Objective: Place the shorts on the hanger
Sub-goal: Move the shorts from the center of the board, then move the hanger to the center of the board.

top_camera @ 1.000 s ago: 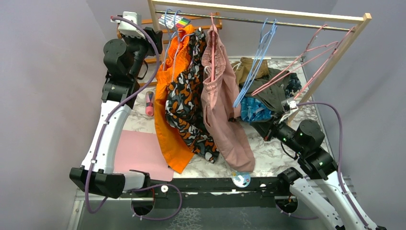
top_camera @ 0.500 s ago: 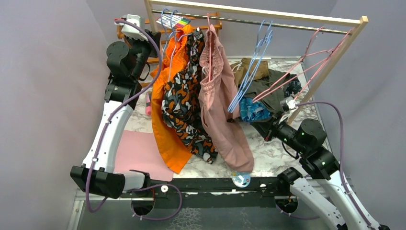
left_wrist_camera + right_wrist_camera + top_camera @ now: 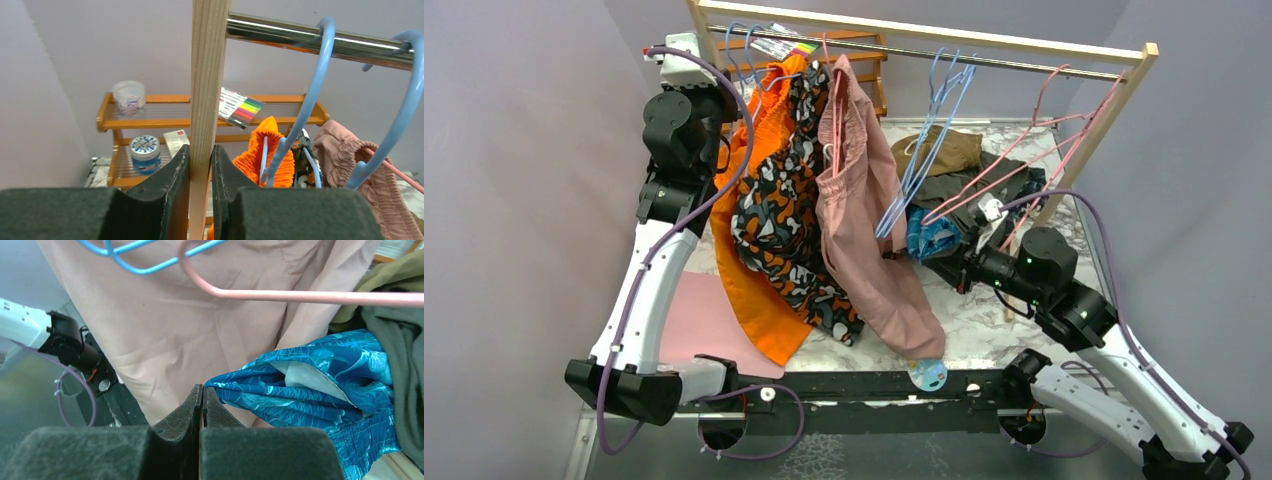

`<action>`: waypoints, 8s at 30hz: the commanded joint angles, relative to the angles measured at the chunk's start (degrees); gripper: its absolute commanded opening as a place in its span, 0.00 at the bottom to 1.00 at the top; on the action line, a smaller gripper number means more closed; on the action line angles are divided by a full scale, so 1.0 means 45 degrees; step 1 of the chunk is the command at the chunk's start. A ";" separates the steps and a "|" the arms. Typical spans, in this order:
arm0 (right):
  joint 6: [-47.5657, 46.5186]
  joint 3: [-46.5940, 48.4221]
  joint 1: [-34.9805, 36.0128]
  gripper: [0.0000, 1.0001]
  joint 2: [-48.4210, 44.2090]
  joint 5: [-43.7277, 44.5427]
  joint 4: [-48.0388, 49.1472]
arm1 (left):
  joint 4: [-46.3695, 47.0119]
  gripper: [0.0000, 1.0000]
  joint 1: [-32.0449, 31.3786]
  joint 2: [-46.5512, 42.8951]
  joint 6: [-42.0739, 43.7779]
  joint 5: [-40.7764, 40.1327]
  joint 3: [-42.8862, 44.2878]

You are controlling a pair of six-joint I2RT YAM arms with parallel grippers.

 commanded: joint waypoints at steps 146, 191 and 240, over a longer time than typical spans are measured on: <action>1.0187 -0.5774 0.2342 0.68 -0.0656 0.9444 -0.0211 | -0.1983 0.99 -0.0514 -0.8616 -0.2025 -0.3508 -1.1082; 0.9521 -0.5573 -0.4448 0.57 0.8458 0.7317 0.8946 | -0.1961 0.99 -0.1206 -0.8761 -0.1986 -0.3571 -1.1518; 0.7844 -0.1600 -0.4495 0.72 0.9396 0.4590 0.5862 | -0.3053 0.99 -0.1534 -0.9045 -0.2802 -0.5946 -1.1136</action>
